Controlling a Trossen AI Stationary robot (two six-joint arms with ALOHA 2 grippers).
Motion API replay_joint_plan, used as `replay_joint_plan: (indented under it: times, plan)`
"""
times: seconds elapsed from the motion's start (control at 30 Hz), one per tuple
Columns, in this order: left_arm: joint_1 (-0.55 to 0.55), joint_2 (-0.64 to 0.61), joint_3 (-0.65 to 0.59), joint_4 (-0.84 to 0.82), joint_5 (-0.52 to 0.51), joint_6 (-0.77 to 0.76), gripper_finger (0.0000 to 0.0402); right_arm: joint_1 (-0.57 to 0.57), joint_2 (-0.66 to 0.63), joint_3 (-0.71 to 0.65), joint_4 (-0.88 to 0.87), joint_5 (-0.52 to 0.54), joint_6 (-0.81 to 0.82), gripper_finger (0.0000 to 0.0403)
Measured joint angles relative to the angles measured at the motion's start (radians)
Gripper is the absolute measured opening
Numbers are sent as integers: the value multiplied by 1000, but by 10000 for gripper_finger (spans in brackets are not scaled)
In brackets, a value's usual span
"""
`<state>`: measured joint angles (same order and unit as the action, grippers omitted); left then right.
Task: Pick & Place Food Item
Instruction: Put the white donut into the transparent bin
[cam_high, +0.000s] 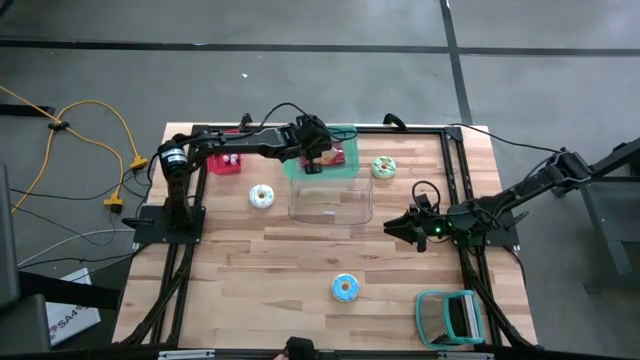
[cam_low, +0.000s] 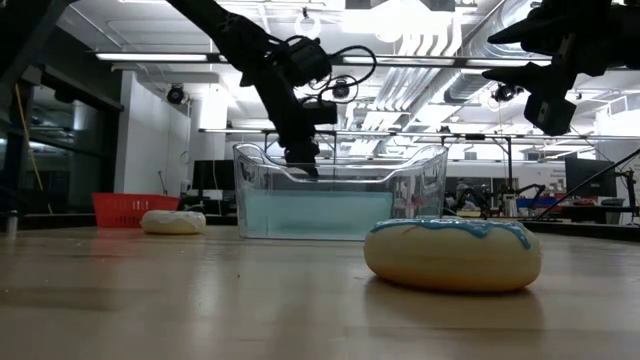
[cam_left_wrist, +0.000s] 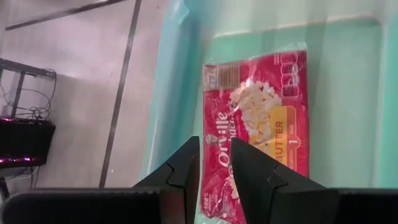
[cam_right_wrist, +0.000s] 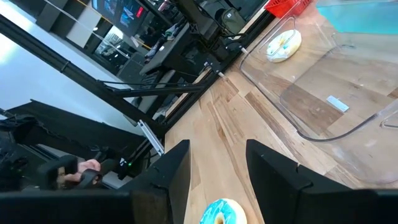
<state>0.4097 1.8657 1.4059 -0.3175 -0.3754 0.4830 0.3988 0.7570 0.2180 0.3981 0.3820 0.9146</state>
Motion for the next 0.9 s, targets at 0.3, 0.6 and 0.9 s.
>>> replay_joint_plan:
  times: [0.3,0.6,0.9]
  plan:
    - [-78,-85,0,67,-77,87,85,0,0,0,0,0,0,144]
    - [-225,-183,0,91,-128,124,85,0,0,0,-1,0,0,144]
    - [-332,-198,0,125,-173,123,85,0,0,0,0,0,0,144]
